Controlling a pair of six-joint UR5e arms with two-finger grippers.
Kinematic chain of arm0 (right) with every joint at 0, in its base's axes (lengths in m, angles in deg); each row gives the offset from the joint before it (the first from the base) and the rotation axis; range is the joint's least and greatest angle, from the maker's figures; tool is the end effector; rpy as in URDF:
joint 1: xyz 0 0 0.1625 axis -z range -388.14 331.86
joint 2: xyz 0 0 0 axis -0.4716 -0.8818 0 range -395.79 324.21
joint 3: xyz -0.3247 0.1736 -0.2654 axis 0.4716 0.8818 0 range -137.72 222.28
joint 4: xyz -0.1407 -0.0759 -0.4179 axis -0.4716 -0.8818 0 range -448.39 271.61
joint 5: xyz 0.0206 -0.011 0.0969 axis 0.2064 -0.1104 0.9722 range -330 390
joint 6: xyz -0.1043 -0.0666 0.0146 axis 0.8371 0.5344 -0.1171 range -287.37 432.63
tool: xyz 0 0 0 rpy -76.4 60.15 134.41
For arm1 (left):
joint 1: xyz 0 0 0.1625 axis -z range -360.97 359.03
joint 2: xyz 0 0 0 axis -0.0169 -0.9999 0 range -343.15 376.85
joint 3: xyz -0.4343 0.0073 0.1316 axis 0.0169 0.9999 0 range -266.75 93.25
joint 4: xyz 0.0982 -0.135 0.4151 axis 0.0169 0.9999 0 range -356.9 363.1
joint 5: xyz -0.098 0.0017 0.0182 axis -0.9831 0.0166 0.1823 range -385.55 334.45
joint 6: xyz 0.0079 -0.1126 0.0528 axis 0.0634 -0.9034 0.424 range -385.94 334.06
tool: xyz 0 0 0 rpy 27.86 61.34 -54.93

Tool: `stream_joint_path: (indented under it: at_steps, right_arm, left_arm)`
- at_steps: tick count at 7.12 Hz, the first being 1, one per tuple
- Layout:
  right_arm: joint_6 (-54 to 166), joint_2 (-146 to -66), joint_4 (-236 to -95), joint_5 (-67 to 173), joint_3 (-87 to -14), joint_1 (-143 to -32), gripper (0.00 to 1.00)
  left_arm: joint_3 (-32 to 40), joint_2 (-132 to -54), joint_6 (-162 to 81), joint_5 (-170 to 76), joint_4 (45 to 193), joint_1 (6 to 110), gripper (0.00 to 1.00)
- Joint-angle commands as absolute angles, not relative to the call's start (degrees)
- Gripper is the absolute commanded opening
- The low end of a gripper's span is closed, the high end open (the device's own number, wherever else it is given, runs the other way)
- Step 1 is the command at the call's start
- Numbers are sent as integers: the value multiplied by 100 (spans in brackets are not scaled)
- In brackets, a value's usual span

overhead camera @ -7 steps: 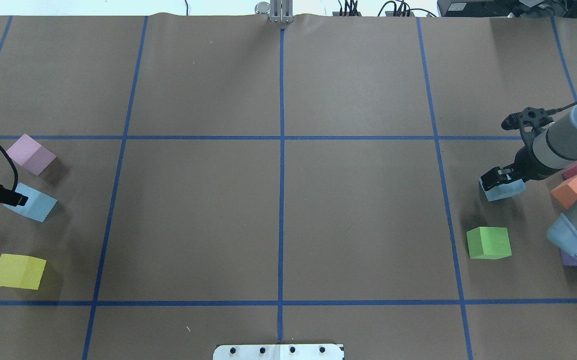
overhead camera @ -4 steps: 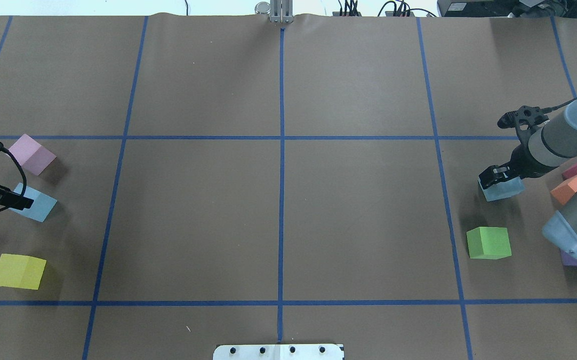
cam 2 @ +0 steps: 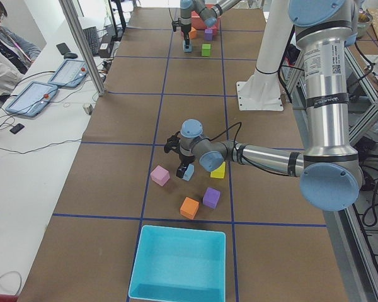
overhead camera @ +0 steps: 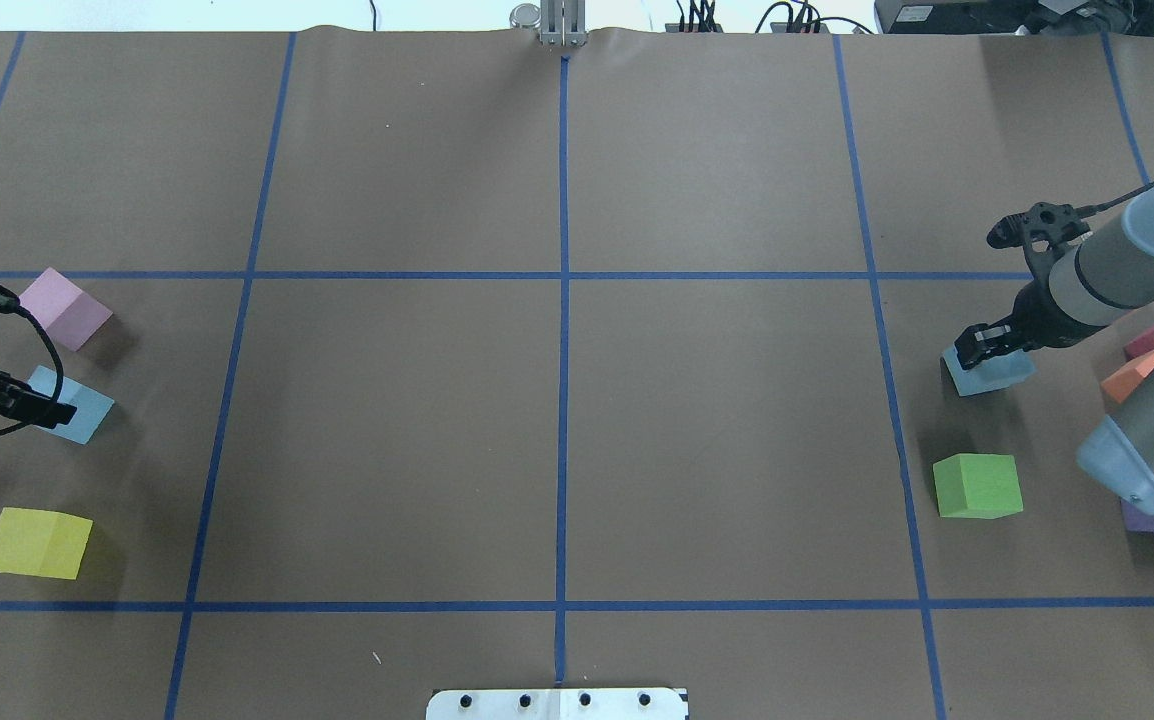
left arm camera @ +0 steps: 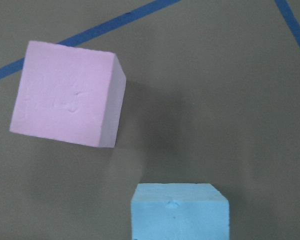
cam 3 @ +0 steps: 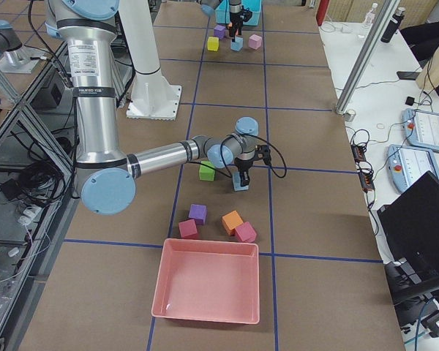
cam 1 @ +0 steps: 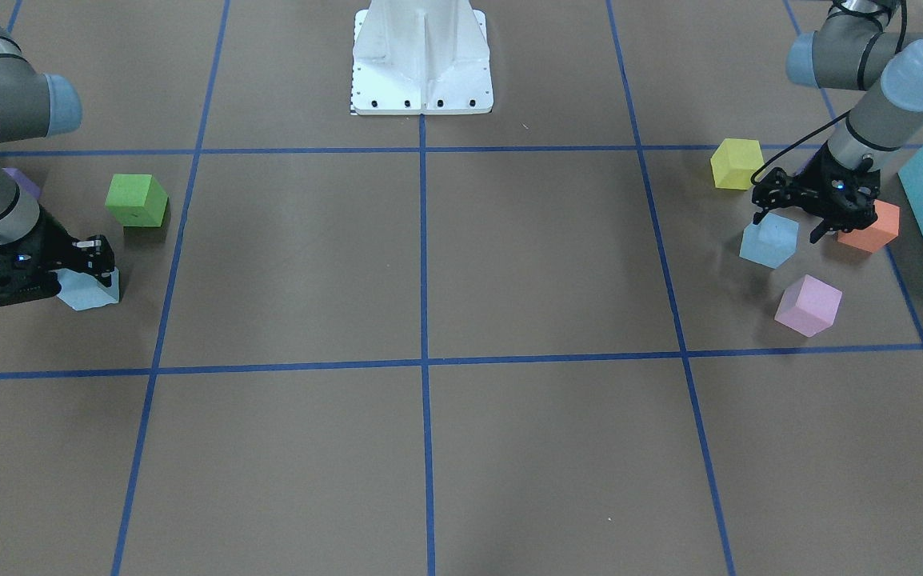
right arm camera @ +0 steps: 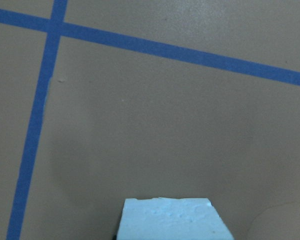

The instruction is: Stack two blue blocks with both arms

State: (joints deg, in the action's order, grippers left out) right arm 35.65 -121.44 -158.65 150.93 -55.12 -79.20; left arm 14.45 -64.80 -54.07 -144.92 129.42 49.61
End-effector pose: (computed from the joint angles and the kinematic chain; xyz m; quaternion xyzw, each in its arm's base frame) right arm -0.3191 -0.5051 0.5672 0.0484 -0.3632 -0.0882 0.9263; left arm 0.2659 -0.4371 0.6115 0.1368 0.3788 0.1742 0.8986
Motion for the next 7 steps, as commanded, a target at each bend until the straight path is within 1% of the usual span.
stream_joint_path:
  at_steps: [1,2,3,4,5,6,7]
  right_arm:
    - [3527,-11947,-15932,15111,-5519,-7920,53]
    - [3519,-11894,-16011,15137,-5545,-7920,53]
    - [3510,-11615,-16385,15146,-5624,-7929,53]
    - [3484,-11351,-16972,15147,-5851,-7929,53]
    - [3483,-11148,-17518,15147,-6114,-7920,53]
    - [3257,-10868,-17845,15138,-6195,-7894,53]
    - [2794,-10647,-17866,15086,-6179,-7650,53]
  left_arm:
    - [1380,-6506,-5415,-14499,12931,4904,98]
    - [1345,-6549,-5424,-14499,12905,4896,97]
    - [1292,-6611,-5424,-14508,12896,4895,90]
    - [1274,-6672,-5433,-14517,12879,4895,84]
    - [1239,-6734,-5468,-14534,12878,4895,80]
    - [1239,-6795,-5477,-14543,12809,4895,78]
    - [1187,-6831,-5477,-14543,12808,4895,75]
